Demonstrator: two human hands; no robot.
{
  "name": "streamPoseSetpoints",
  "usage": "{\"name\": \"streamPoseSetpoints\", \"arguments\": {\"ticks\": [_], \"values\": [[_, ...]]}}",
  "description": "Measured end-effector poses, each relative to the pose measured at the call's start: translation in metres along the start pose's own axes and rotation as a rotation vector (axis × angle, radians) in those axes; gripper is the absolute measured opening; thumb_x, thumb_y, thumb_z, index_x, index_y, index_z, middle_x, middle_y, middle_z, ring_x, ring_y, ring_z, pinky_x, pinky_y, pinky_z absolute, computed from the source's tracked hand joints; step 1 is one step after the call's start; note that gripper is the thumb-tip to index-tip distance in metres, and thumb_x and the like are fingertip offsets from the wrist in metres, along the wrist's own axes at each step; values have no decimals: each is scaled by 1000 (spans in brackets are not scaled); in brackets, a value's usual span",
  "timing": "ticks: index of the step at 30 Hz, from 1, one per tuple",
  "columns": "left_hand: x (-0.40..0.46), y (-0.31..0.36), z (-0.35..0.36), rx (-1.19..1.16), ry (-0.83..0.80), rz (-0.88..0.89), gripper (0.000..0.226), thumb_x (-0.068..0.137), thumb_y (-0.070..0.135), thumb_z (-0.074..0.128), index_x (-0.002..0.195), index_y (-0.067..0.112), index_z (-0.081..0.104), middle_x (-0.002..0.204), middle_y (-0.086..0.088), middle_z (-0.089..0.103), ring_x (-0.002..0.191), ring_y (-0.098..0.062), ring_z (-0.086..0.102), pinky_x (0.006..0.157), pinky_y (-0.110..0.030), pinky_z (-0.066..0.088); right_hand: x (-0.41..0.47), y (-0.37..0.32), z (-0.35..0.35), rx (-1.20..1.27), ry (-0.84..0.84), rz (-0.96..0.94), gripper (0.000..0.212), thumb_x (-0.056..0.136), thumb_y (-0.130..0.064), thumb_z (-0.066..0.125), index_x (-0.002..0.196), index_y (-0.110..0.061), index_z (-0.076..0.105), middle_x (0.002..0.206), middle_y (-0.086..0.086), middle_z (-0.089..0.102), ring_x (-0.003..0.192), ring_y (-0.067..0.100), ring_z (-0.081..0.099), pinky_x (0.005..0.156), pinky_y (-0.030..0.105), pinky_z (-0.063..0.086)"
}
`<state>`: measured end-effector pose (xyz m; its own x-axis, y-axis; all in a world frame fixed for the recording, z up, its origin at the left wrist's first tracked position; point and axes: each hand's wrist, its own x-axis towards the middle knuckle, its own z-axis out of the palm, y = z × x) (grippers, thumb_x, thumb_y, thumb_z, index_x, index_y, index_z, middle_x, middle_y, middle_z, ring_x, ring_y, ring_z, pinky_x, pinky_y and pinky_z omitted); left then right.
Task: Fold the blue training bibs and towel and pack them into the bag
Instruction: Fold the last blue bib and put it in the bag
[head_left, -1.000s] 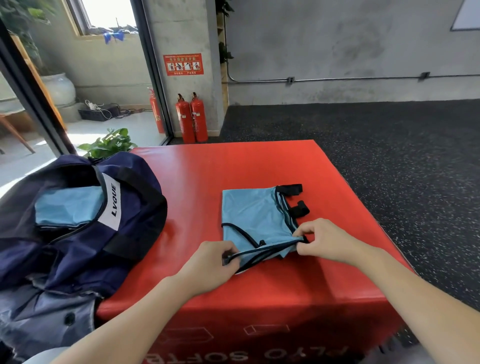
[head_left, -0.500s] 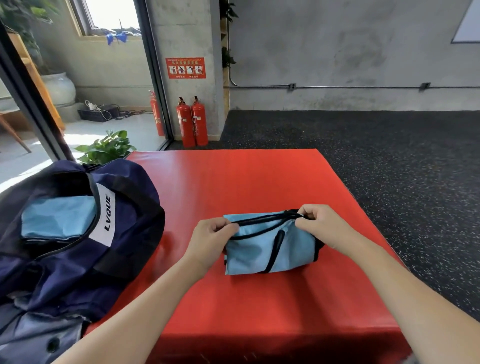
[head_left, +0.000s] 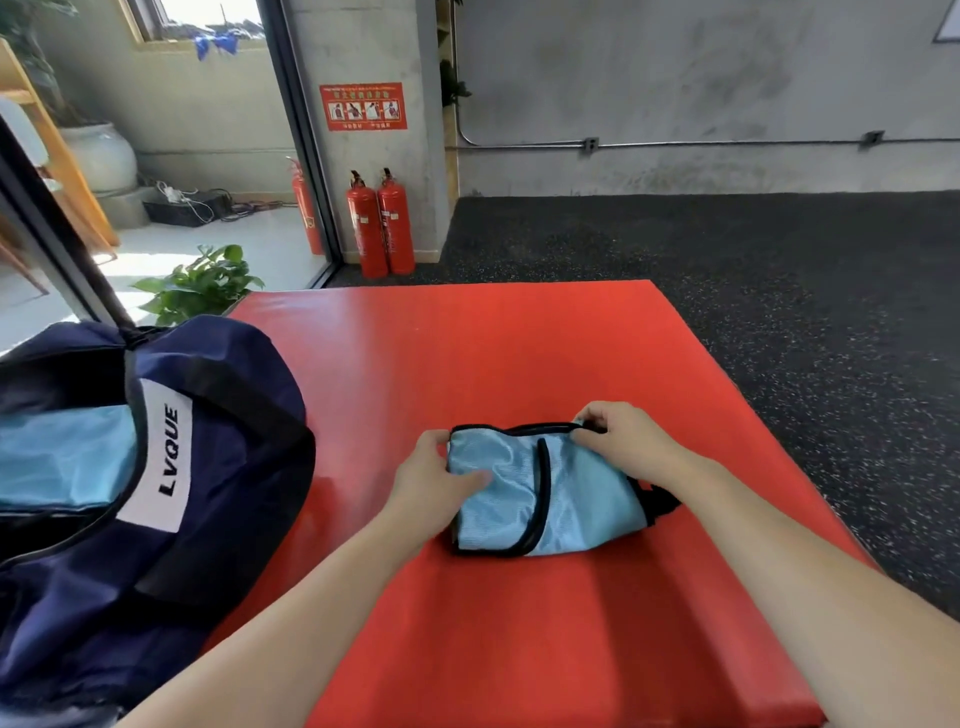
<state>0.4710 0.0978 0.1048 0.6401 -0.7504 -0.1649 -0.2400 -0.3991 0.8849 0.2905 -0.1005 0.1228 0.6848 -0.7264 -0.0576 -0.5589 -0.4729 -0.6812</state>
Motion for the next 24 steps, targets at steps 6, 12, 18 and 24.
{"name": "streamPoseSetpoints", "arguments": {"ticks": [6, 12, 18, 24], "values": [[2, -6, -2, 140, 120, 75, 40, 92, 17, 64, 129, 27, 51, 81, -2, 68, 54, -16, 62, 49, -27, 51, 1, 1, 7, -100, 106, -50, 28, 96, -40, 64, 119, -24, 65, 112, -9, 67, 106, 13, 61, 84, 27, 46], [0, 0, -4, 653, 259, 246, 47, 93, 26, 58, 138, 30, 45, 117, 5, 59, 105, -23, 62, 85, -38, 51, -31, -22, 6, -329, 280, -201, 29, 97, -43, 59, 120, -25, 60, 117, -11, 62, 113, 16, 53, 94, 35, 47], [26, 0, -5, 754, -43, 569, 29, 99, 30, 54, 127, 34, 63, 147, 7, 42, 144, -15, 25, 112, -40, 25, -73, -34, 31, -231, -31, -4, 34, 89, -61, 59, 81, -28, 59, 74, -8, 64, 68, 7, 61, 65, 33, 52], [23, -3, -13, 727, -102, 500, 25, 100, 37, 50, 119, 40, 66, 109, 18, 54, 115, -11, 48, 96, -34, 28, -75, -6, 28, -310, -33, -20, 42, 90, -71, 47, 86, -30, 55, 81, -10, 61, 76, 9, 58, 63, 31, 43]]}}
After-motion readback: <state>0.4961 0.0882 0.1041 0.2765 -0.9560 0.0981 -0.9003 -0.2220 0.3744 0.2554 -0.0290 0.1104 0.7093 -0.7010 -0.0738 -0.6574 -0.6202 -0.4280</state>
